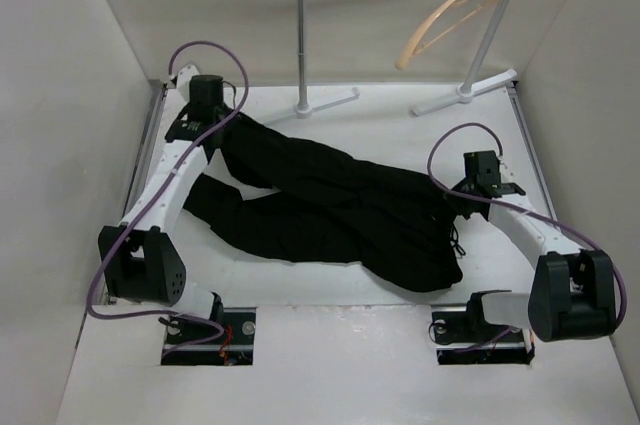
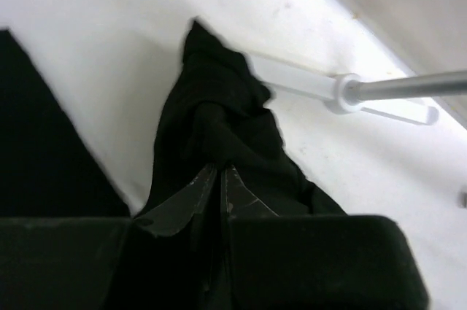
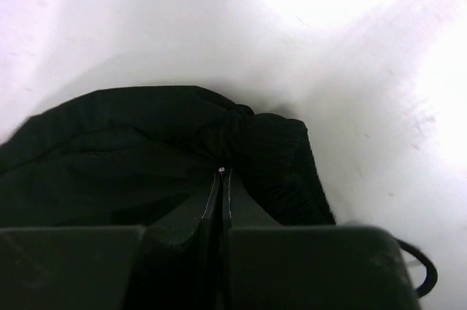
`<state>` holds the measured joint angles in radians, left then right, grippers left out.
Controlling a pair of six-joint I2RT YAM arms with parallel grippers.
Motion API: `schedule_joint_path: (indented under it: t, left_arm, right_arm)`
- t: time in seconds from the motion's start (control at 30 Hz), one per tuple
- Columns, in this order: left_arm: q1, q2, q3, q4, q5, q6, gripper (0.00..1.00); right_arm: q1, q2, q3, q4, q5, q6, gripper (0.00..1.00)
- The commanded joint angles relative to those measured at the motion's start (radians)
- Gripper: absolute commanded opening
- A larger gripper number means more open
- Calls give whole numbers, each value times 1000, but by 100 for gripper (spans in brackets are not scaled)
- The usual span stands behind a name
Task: Place the trousers on the hanger
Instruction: Flatten out the trousers at the center of the board.
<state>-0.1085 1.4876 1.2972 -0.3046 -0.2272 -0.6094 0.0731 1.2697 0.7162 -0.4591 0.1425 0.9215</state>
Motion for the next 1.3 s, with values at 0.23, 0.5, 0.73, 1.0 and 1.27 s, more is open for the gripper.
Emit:
schedule_joint_path:
  t: [0.23,0.5,0.73,1.0,1.27]
  left_arm:
    - [-473,101,10,62,-42,-39,36]
    - [-324,-73,-168,59,-46,-79,64]
    - [-34,-198,-427,133,85,-245,59]
    - [13,11,-409,275,275,-245,55]
    - [23,129,-391,243,201,-253,44]
  right_arm:
    - [-16,48,12,80,9,8,0]
    - [21,17,6,76,8,16,1]
    - [75,14,-30,82,6,14,1]
    - [83,30,-31,89,-15,-12,1]
    - [46,-15,-63,89,-18,-15,2]
